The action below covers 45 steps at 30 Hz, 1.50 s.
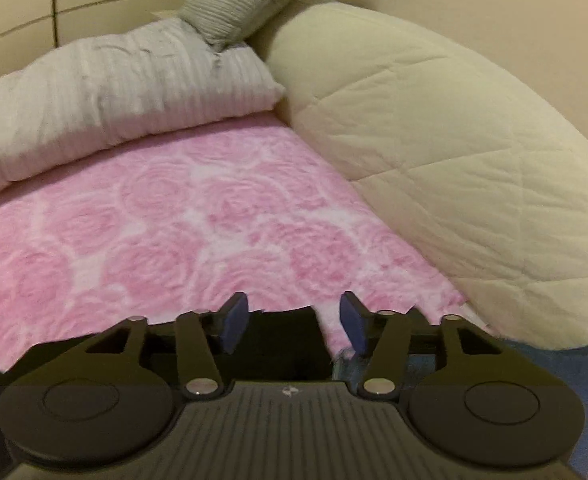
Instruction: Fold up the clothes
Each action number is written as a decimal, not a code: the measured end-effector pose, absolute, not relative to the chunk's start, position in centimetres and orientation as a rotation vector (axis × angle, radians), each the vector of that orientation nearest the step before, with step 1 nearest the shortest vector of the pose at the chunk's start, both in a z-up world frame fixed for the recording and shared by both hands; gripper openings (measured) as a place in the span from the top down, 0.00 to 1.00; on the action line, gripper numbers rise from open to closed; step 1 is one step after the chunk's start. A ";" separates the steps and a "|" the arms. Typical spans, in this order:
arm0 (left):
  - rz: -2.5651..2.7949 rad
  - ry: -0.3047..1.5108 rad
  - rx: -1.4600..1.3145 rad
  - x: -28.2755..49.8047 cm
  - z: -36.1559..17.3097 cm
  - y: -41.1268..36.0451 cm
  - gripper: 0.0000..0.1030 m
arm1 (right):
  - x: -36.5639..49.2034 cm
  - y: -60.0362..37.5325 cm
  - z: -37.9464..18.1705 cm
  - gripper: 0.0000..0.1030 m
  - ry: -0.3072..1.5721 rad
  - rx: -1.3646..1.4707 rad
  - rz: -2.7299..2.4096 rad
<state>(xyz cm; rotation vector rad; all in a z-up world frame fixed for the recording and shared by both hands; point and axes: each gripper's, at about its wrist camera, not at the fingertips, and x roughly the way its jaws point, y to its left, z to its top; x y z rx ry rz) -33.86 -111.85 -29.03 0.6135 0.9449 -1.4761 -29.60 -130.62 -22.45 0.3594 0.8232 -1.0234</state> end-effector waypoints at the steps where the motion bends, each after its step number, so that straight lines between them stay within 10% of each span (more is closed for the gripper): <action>1: -1.462 0.947 0.609 -33.7 -28.9 -111.2 0.33 | -29.9 -130.0 -22.4 0.37 0.819 0.369 -1.006; 16: -1.068 0.937 0.536 -26.9 -22.8 -93.9 0.18 | -42.6 -118.9 -28.5 0.28 1.047 0.630 -0.562; 32: -0.835 1.026 0.447 -7.5 -22.2 -68.0 0.12 | -28.7 -96.2 -22.1 0.19 0.981 0.485 -0.371; 35: -0.927 1.019 0.551 -6.6 -25.1 -67.8 0.18 | -26.0 -89.9 -22.8 0.18 1.003 0.478 -0.423; 37: -0.972 1.048 0.570 -5.4 -26.3 -67.4 0.57 | -24.4 -86.1 -24.4 0.18 1.058 0.505 -0.444; 40: -1.066 1.130 0.509 -2.9 -25.9 -66.7 0.87 | -22.6 -81.5 -25.4 0.18 1.112 0.553 -0.429; 45: -1.175 1.362 0.037 6.0 -20.5 -62.0 0.93 | -19.2 -76.5 -23.1 0.18 1.083 0.485 -0.355</action>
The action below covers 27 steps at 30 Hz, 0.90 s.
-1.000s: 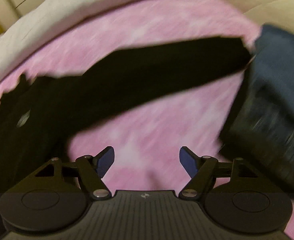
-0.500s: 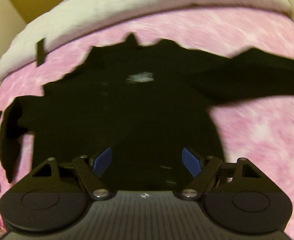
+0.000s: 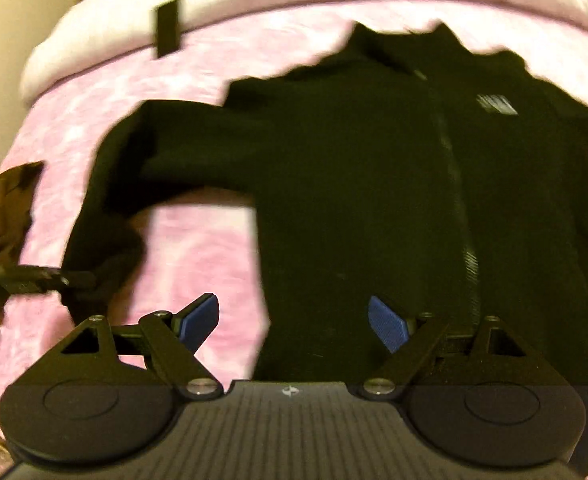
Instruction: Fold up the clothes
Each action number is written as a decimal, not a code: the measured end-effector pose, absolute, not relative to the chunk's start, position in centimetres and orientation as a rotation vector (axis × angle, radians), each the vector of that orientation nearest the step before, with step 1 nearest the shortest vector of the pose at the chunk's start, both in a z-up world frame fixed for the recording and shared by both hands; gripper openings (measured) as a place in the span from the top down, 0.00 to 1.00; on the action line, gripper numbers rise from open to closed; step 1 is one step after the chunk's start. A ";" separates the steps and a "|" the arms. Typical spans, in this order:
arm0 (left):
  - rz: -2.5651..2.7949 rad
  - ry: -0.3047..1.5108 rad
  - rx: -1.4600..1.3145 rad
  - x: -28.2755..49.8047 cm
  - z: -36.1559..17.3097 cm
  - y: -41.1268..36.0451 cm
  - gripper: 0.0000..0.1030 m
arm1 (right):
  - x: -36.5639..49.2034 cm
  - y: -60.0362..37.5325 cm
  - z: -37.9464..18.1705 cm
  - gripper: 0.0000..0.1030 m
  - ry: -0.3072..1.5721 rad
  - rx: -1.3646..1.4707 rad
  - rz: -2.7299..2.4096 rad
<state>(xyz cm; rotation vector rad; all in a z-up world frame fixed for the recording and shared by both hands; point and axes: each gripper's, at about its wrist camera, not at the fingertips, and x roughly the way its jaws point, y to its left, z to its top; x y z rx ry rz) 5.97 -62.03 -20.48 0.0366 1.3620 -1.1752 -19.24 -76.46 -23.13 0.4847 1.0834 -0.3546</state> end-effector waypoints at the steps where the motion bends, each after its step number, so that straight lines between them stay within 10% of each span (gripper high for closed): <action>1: -1.118 1.353 -0.031 7.2 -20.1 -60.5 0.93 | -18.9 -75.9 -22.7 0.18 1.077 0.477 -0.344; 3: -0.935 1.301 -0.082 10.0 -19.6 -57.4 0.86 | -18.7 -75.2 -21.9 0.18 1.065 0.466 -0.330; 7: -0.768 1.213 -0.004 11.3 -18.2 -55.1 0.30 | -18.7 -74.5 -22.0 0.18 1.047 0.455 -0.315; 17: -0.874 1.147 0.501 7.1 -23.1 -60.0 0.18 | -17.7 -71.9 -26.3 0.18 1.101 0.580 -0.278; 24: -0.931 1.375 0.341 11.4 -30.2 -60.8 0.32 | -14.6 -69.1 -27.1 0.18 1.089 0.540 -0.337; 27: -0.975 1.411 0.282 12.0 -31.1 -60.4 0.94 | -13.3 -68.1 -27.7 0.18 1.084 0.536 -0.418</action>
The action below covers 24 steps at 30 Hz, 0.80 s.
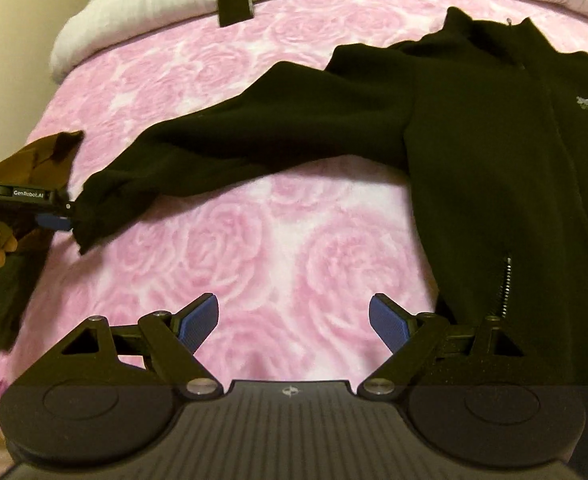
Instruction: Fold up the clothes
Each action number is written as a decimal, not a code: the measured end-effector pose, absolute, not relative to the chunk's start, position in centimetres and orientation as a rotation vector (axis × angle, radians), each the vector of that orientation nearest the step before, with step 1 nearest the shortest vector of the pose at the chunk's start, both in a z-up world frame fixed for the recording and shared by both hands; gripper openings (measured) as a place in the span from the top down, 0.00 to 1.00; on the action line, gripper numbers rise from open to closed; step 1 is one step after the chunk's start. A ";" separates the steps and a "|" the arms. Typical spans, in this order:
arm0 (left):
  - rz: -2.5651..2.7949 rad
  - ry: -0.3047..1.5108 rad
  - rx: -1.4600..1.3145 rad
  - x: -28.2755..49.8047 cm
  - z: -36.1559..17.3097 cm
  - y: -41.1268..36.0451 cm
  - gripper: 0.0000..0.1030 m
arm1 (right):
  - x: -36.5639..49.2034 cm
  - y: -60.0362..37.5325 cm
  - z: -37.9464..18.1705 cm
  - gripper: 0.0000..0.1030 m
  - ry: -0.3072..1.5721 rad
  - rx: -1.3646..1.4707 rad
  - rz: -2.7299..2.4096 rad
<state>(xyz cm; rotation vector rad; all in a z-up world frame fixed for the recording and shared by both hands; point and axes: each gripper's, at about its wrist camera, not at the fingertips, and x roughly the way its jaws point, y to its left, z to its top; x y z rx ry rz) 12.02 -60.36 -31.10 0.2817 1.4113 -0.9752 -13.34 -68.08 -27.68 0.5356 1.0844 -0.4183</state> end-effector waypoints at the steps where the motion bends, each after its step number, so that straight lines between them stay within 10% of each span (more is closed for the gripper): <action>1: -1.025 1.394 0.293 12.0 -30.6 -60.1 0.94 | -13.0 -67.8 -27.9 0.18 1.085 0.543 -0.449; 9: -1.178 1.180 0.403 17.5 -20.9 -54.1 0.94 | -7.4 -65.1 -28.6 0.18 1.080 0.530 -0.499; 15: -1.242 1.138 0.632 16.3 -24.0 -54.8 0.92 | -3.6 -63.4 -30.0 0.18 1.112 0.513 -0.450; 24: -1.271 1.218 0.618 15.7 -23.7 -54.1 0.66 | -6.2 -62.2 -28.9 0.15 1.144 0.524 -0.496</action>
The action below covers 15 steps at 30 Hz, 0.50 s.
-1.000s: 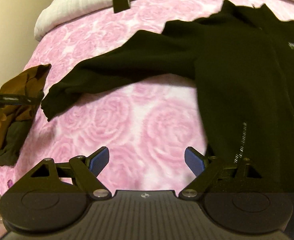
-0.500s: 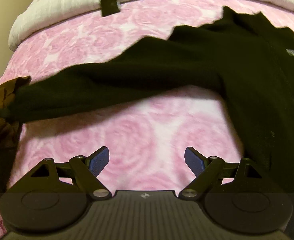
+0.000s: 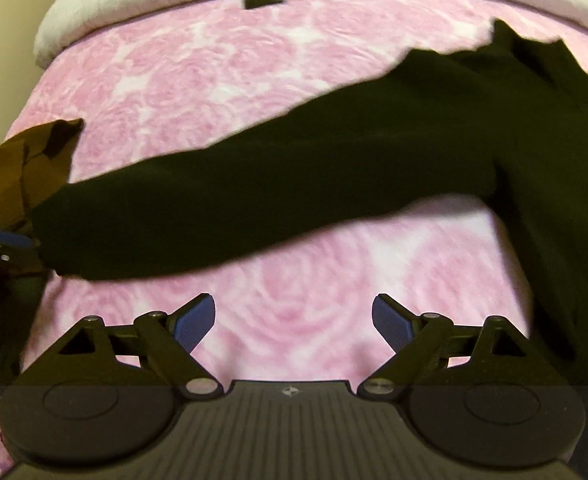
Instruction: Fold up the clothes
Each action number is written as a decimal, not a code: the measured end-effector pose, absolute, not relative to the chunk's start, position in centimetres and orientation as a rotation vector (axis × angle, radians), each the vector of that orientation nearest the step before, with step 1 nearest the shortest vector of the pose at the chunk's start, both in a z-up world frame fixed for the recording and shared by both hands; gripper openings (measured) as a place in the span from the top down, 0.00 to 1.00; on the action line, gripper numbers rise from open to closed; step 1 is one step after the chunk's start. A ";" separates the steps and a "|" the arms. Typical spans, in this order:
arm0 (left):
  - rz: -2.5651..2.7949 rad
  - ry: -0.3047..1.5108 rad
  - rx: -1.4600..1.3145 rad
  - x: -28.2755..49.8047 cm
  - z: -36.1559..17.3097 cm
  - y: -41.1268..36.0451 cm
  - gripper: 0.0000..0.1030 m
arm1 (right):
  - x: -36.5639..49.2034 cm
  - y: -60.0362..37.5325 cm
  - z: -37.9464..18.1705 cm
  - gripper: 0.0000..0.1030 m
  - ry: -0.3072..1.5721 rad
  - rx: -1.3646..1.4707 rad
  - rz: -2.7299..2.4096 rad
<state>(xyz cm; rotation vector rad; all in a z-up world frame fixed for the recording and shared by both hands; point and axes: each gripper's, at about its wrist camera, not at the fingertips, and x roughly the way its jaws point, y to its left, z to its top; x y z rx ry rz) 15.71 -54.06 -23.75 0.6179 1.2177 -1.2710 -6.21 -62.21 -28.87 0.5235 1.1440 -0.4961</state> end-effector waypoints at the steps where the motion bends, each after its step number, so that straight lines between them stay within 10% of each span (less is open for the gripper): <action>1: -1.264 1.213 0.593 16.0 -23.2 -54.1 0.64 | -6.9 -62.2 -28.8 0.15 1.147 0.534 -0.516; 15: -1.260 1.243 0.756 12.5 -29.6 -61.8 0.50 | -19.6 -65.3 -29.0 0.15 1.132 0.675 -0.822</action>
